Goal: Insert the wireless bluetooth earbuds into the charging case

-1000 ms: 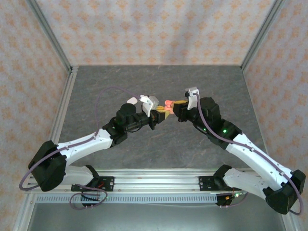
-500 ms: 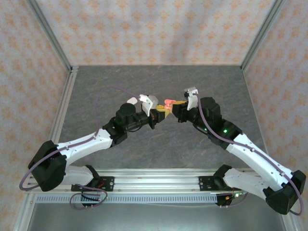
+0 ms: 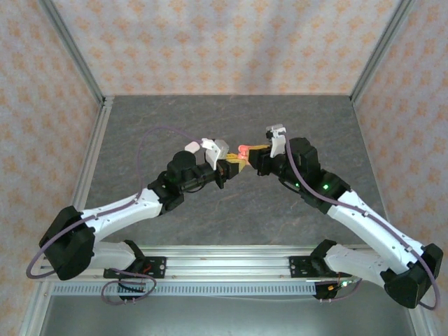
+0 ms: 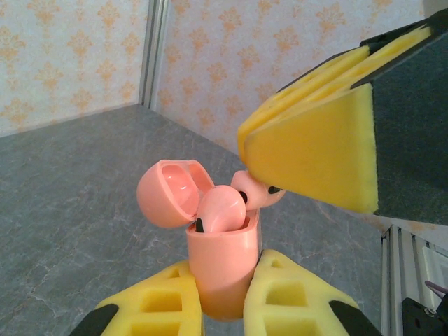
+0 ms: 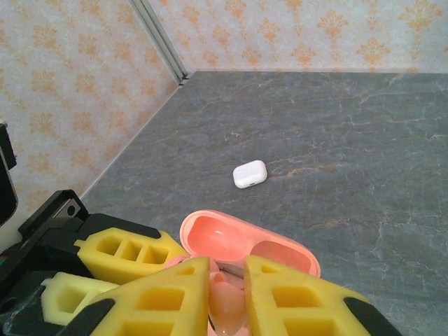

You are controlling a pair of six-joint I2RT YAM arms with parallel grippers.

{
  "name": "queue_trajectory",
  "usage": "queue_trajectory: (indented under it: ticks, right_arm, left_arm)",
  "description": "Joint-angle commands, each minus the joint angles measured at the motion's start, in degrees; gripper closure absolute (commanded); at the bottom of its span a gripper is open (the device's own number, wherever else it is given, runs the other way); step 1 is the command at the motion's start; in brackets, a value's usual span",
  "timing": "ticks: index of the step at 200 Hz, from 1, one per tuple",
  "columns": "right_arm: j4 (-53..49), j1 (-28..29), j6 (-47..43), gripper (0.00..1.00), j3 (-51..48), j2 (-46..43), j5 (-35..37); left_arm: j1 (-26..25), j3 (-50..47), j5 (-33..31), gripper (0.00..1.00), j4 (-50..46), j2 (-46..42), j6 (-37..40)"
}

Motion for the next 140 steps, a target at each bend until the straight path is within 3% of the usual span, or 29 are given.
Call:
queue_trajectory:
  ticks: [1, 140]
  right_arm:
    - [-2.4, 0.1, 1.3, 0.79, 1.6, 1.1, -2.7]
    - [-0.1, -1.1, 7.2, 0.79, 1.3, 4.3, -8.9]
  left_arm:
    - [-0.4, -0.4, 1.7, 1.00, 6.6, -3.0, -0.4]
    - [-0.3, -2.2, 0.1, 1.00, 5.8, -6.7, -0.2]
